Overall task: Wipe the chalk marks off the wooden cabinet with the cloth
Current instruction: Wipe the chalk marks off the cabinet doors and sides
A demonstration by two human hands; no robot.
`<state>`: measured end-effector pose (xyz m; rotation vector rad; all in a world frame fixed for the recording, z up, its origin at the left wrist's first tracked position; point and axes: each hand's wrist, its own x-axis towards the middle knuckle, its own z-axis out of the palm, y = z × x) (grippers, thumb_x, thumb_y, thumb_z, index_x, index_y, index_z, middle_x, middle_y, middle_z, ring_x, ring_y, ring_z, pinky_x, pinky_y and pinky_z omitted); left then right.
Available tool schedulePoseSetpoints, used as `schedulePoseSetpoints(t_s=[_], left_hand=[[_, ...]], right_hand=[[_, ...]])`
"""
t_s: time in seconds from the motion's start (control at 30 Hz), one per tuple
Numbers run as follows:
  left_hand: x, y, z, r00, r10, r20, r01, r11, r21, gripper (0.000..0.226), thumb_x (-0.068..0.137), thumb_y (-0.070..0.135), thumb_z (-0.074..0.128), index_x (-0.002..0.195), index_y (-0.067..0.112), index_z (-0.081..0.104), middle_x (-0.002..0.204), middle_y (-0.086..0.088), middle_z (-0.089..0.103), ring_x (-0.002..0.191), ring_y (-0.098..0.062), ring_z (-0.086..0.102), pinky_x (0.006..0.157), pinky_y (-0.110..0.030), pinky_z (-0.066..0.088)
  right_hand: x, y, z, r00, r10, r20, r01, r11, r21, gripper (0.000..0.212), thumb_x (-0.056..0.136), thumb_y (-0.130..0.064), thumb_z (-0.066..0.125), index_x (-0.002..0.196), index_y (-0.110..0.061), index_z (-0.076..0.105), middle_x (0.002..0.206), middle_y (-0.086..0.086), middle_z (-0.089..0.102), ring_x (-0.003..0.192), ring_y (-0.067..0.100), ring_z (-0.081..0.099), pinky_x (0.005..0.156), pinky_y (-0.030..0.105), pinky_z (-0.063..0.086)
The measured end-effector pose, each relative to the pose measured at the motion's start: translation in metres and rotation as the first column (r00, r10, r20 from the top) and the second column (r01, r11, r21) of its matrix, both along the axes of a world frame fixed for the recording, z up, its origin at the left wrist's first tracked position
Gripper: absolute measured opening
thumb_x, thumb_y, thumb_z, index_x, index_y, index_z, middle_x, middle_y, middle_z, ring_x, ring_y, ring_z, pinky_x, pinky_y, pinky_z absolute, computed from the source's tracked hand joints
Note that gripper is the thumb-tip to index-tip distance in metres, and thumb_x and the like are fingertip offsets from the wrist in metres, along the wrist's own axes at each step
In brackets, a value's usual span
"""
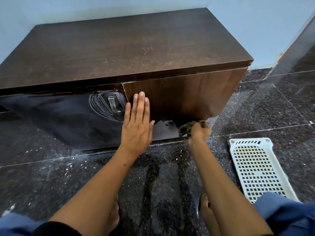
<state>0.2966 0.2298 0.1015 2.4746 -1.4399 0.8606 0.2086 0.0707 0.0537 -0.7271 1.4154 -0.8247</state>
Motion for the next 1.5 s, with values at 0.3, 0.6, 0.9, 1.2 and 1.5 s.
schedulePoseSetpoints(t_s=[0.3, 0.6, 0.9, 1.2, 1.5], left_hand=[[-0.002, -0.002, -0.004, 1.0, 0.003, -0.014, -0.004, 1.0, -0.026, 0.062, 0.098, 0.028, 0.03, 0.146, -0.007, 0.012, 0.153, -0.024, 0.004, 0.144, -0.035, 0.006, 0.118, -0.048, 0.007], [-0.005, -0.008, -0.007, 0.999, 0.029, -0.041, -0.03, 0.999, -0.042, 0.064, 0.098, 0.029, 0.032, 0.146, -0.007, 0.008, 0.152, -0.024, 0.002, 0.144, -0.037, 0.006, 0.118, -0.048, 0.008], [-0.001, -0.008, -0.01, 0.999, 0.014, -0.042, -0.016, 0.999, -0.044, 0.065, 0.098, 0.03, 0.03, 0.146, -0.006, 0.005, 0.153, -0.022, 0.0, 0.144, -0.034, 0.003, 0.118, -0.048, 0.008], [0.003, -0.007, -0.012, 1.0, -0.001, -0.03, -0.001, 0.999, -0.052, 0.065, 0.098, 0.028, 0.03, 0.146, -0.006, 0.004, 0.153, -0.022, 0.0, 0.144, -0.034, 0.002, 0.118, -0.048, 0.005], [0.0, -0.007, -0.01, 0.999, 0.006, -0.05, -0.008, 0.999, -0.042, 0.065, 0.098, 0.029, 0.027, 0.146, -0.006, 0.001, 0.153, -0.021, -0.002, 0.144, -0.031, 0.0, 0.118, -0.046, 0.003]], right_hand=[[0.011, 0.029, -0.008, 0.996, 0.079, -0.042, -0.081, 0.995, -0.062, 0.049, 0.088, 0.0, 0.047, 0.136, -0.008, 0.047, 0.127, 0.007, 0.057, 0.105, 0.02, 0.055, 0.091, 0.024, 0.042], [0.002, 0.002, -0.002, 0.98, -0.028, -0.199, -0.061, 0.901, -0.429, 0.066, 0.081, 0.006, 0.052, 0.144, -0.002, 0.033, 0.151, 0.013, 0.031, 0.14, 0.025, 0.028, 0.11, 0.015, 0.014], [-0.004, -0.013, -0.006, 0.978, -0.075, -0.197, -0.015, 0.908, -0.42, 0.067, 0.081, 0.005, 0.049, 0.145, -0.006, 0.033, 0.152, 0.01, 0.03, 0.14, 0.024, 0.028, 0.114, 0.027, 0.019], [-0.013, -0.035, -0.022, 0.975, -0.068, -0.21, 0.026, 0.981, -0.194, 0.056, 0.083, 0.004, 0.046, 0.137, -0.006, 0.046, 0.139, 0.015, 0.049, 0.129, 0.03, 0.045, 0.11, 0.034, 0.032], [-0.007, -0.02, -0.04, 0.989, -0.017, -0.148, 0.007, 0.998, -0.068, 0.056, 0.085, 0.003, 0.044, 0.141, -0.007, 0.041, 0.139, 0.015, 0.049, 0.127, 0.031, 0.047, 0.107, 0.033, 0.037]])
